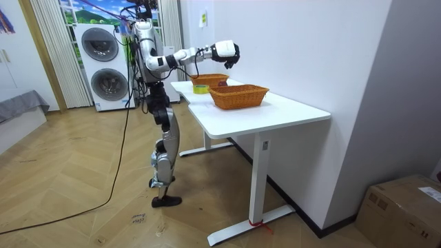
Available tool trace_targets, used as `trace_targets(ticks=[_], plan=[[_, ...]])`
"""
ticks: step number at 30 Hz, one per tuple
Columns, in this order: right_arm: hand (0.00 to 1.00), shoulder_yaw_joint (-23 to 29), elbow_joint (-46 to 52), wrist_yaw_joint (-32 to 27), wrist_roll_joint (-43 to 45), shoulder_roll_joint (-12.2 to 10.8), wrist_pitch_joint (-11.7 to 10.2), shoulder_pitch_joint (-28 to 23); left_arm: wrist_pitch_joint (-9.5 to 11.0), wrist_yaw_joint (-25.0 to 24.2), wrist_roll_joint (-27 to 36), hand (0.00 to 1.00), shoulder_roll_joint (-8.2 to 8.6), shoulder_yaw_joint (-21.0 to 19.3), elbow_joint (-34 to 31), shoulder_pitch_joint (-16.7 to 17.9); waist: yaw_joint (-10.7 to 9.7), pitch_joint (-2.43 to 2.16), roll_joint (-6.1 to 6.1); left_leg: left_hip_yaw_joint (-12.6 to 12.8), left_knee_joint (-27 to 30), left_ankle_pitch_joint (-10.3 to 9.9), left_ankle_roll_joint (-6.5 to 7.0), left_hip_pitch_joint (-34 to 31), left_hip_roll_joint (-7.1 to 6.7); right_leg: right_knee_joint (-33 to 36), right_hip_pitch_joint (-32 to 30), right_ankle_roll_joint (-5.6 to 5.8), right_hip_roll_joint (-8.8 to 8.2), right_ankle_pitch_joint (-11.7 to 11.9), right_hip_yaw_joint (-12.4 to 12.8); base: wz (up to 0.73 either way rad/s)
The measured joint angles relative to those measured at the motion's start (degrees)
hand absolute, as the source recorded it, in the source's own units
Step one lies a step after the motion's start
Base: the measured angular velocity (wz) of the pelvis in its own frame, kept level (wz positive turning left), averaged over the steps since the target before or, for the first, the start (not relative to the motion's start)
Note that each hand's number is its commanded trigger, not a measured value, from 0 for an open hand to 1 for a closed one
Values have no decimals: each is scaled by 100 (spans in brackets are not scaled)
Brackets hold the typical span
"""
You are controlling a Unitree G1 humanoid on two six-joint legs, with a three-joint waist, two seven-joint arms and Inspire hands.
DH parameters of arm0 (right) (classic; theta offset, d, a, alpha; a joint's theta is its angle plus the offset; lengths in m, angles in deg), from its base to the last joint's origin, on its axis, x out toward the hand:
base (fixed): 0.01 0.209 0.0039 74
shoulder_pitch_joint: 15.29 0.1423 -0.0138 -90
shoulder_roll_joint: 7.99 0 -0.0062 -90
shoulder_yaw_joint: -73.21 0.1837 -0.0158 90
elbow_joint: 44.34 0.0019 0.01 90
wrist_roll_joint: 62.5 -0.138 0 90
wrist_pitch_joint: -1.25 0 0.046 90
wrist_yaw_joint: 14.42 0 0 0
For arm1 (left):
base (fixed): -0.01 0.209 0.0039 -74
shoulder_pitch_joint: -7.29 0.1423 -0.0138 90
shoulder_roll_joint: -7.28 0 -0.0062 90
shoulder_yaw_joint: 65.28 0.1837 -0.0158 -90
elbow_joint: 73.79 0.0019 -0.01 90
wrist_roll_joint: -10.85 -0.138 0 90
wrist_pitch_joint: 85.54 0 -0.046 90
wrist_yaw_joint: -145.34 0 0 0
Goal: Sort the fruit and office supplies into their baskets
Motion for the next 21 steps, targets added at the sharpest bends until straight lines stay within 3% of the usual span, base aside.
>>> trace_targets(ticks=[13, 14, 15, 16, 17, 21], plan=[[100, -14, -699, 106, 1, 0, 4, -225, 5, -97, 30, 0, -2, 25, 67, -3, -16, 6, -41, 62, 13, 0, 0, -15, 4, 11, -29, 0, 4, 0, 48, -2], [95, -27, -699, 121, 0, 0, 4, -228, 5, -107, 30, 0, -2, 26, 67, 2, -14, 8, -37, 62, 14, 0, 0, -15, 5, 10, -33, 0, 6, 0, 48, 0], [69, -37, -699, 124, -1, 0, 4, -230, 5, -115, 30, 0, -2, 26, 66, 2, -14, 8, -37, 63, 14, 0, 0, -17, 6, 11, -39, 0, 7, 0, 48, 0], [32, -55, -699, 141, -1, 0, 4, -230, 5, -133, 30, 0, -2, 31, 65, 0, -14, 3, -45, 64, 14, 0, 0, -25, 6, 11, -52, 0, 8, 0, 49, 0], [4, -57, -699, 184, -1, 0, 4, -231, 5, -144, 30, 0, -1, 41, 64, -1, -12, -1, -51, 65, 14, 0, 0, -27, 6, 11, -57, 0, 7, 0, 51, 0], [0, -62, -786, 197, -2, 0, -17, -231, 9, -159, 27, 0, -3, 54, 61, 6, 13, -4, -51, 69, 20, 0, 0, 1, 6, 12, -55, -1, 8, 1, 67, 0]])
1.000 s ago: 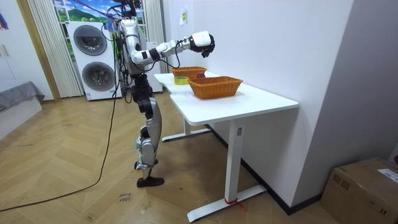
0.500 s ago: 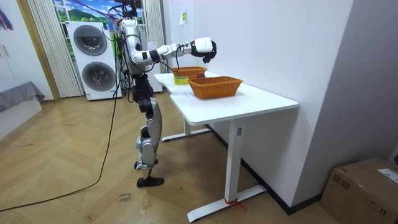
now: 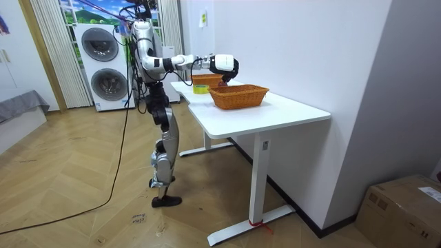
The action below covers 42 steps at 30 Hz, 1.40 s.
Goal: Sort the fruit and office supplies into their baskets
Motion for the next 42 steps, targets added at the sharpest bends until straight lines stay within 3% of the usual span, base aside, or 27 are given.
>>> trace_targets(ticks=[13, 20, 27, 42], plan=[[0, -11, -47, 151, -209, 0, -2, -298, -5, -19, 0, 0, -32, 79, 2, 27, 48, 16, 30, 12, -10, -1, 0, -23, 2, 9, 3, 0, 1, 0, 3, 0], [0, -19, -53, 191, -199, 0, -2, -514, -6, -28, -4, 0, -38, 79, 1, 14, 56, 2, 115, 46, -5, -1, 0, -60, 8, 86, -101, -1, 0, 4, 26, -2], [0, -24, -30, 243, -193, 0, -2, -508, -1, -30, -4, 0, -39, 79, -4, -26, 63, -4, 160, 146, -18, -1, 0, -45, 15, 142, -141, -1, 5, 3, 115, -7], [0, -289, 47, 180, -159, 0, -2, -56, -10, 12, 10, 0, -28, 152, 19, -113, 140, 10, 110, 158, -3, 1, 2, -68, 12, 194, -192, -1, -2, 3, 132, 0]])
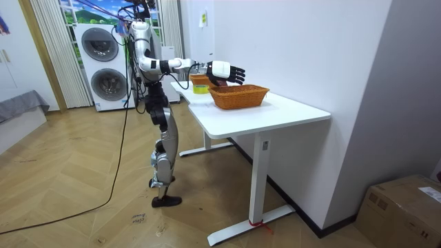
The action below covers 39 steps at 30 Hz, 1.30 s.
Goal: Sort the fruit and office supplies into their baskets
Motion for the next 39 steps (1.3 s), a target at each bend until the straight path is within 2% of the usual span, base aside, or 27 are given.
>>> trace_targets(ticks=[5, 7, 12, 15, 16, 21, 25, 30, 36, 39], plan=[[0, -109, 162, -293, -3, 2, -82, 441, 8, 7, -7, 0, -1, 41, -24, -41, 52, 9, -8, -10, 31, 0, 1, -11, 0, 0, 0, 0, 0, 0, 0, 0], [0, -183, 284, -420, 7, 4, -108, 554, 41, 13, 5, 0, -1, 48, -35, -61, 69, 8, -47, -40, 57, 0, 1, -21, -2, -1, 22, 0, -6, 0, -42, 8], [0, -214, 497, -510, -89, 4, -123, 589, 85, 21, 4, 0, 0, 50, -26, -40, 106, 30, -113, -157, 95, -3, 1, -43, -7, -19, 85, 0, -19, 0, -180, 14], [0, -247, 497, -513, -353, 4, -179, 606, 93, 24, 4, 0, -9, 111, -4, -26, 207, 35, -99, -168, 92, -4, 0, -37, -3, -20, 104, 0, -24, 1, -232, 1], [0, -314, 497, -506, -495, 5, -179, 605, 93, 26, 6, 0, -12, 152, -4, 10, 218, 38, -86, -177, 80, -4, 0, -38, -2, -17, 110, -1, -38, 1, -307, 0], [0, -619, 599, -317, -589, 5, -177, 605, 96, -21, -10, 0, -11, 169, -6, 39, 323, 32, -60, -178, 72, -2, 0, -40, -8, -1, 105, -2, -49, 1, -326, 1], [0, -849, 873, -249, -642, 5, -179, 606, 96, -72, -12, 0, -34, 170, -17, 32, 395, 16, -108, -200, 71, -1, 1, -45, -14, -1, 112, -1, -54, 1, -339, 3], [0, -1169, 941, -153, -644, 3, -187, 606, 92, -149, -14, 0, -54, 262, -15, -9, 414, 34, -160, -303, 71, -1, 2, -67, -24, -19, 143, -1, -61, 1, -447, 9], [0, -1348, 943, 148, -640, 2, -181, 606, 79, -158, -28, 0, -55, 333, -15, -62, 559, 41, -148, -333, 71, -1, 1, -114, -27, -91, 144, -1, -56, 1, -491, 3], [0, -1462, 939, 193, -640, 2, -170, 606, -15, -158, -27, 0, -66, 440, -16, -58, 559, 35, -157, -409, 89, 0, 0, -158, -32, -107, 152, 0, -60, 2, -583, 13]])
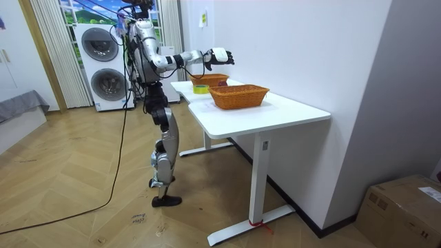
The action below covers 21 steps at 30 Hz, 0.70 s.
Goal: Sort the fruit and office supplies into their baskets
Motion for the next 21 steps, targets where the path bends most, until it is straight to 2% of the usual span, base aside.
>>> trace_targets(ticks=[6, 9, 15, 21], plan=[[0, -317, -204, 150, 4, -2, 31, 0, -50, -25, -1, 0, -8, 56, -6, -10, 149, 0, 0, -72, 2, 1, -1, -20, -1, -7, 5, 0, -2, 0, -81, 5], [0, -332, -261, 225, 4, -2, 79, 0, -83, -35, -2, 0, -42, 53, -19, -30, 174, -14, -19, -134, 11, 1, -1, -59, -8, -7, 4, 0, -15, 0, -195, 10], [0, -355, -379, 266, 11, -14, 100, -1, -113, -79, -12, 0, -51, 55, -18, -30, 265, -14, -16, -152, 36, 1, -2, -77, -10, -7, 5, 0, -14, 0, -196, 1], [0, -605, -379, 375, 20, -16, 145, -1, -164, -78, -31, 0, -51, 64, -22, -46, 292, -17, 28, -155, 47, 1, -2, -87, -15, -7, 7, 0, -22, 0, -206, 0]])
